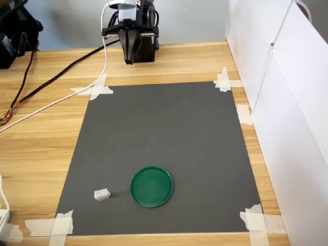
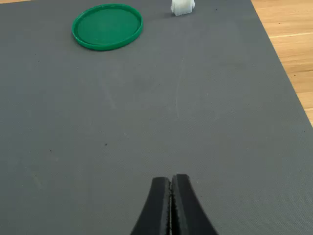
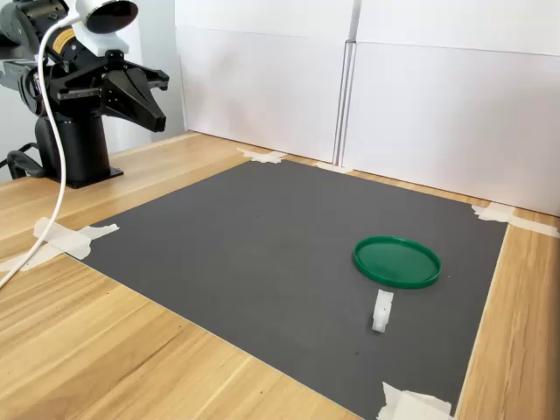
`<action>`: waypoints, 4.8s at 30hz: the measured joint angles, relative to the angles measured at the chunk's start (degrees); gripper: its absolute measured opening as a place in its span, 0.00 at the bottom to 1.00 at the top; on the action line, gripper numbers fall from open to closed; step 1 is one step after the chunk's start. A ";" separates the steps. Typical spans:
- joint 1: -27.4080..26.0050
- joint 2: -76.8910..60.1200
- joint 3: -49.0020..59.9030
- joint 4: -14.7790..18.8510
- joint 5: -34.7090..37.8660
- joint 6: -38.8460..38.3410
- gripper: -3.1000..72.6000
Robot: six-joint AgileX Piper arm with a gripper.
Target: Grasp a white terminal and put it in the green lid.
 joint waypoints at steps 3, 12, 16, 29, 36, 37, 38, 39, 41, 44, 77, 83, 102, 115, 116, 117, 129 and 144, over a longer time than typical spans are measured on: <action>0.00 0.00 0.00 0.00 0.00 0.00 0.01; 0.00 0.00 0.00 0.00 0.00 0.00 0.01; 0.00 0.00 0.00 0.00 0.00 0.00 0.01; 0.00 8.67 -7.05 -0.05 1.14 0.00 0.01; 0.00 22.07 -15.99 0.78 1.05 0.20 0.01; 0.00 24.45 -17.25 1.11 1.01 0.38 0.01; 0.00 26.85 -18.46 1.36 0.93 0.45 0.01; 0.00 29.21 -19.64 1.43 0.87 0.51 0.01; 0.00 33.48 -21.58 1.43 0.36 0.50 0.01; 0.00 40.67 -24.46 1.43 -1.17 0.38 0.01; -0.01 88.18 -73.79 -3.14 22.84 -21.85 0.01; -2.93 92.79 -82.56 -0.81 29.78 -25.04 0.01; -8.03 104.72 -99.12 0.16 42.06 -42.76 0.06; -7.72 106.06 -100.27 1.02 42.70 -40.50 0.16; -7.72 106.12 -100.27 1.02 42.91 -40.50 0.17; -7.72 106.15 -100.27 1.02 43.17 -40.50 0.17; -7.49 107.59 -100.34 0.74 43.52 -40.31 0.73; 0.71 109.98 -100.51 -5.44 41.68 -33.39 0.94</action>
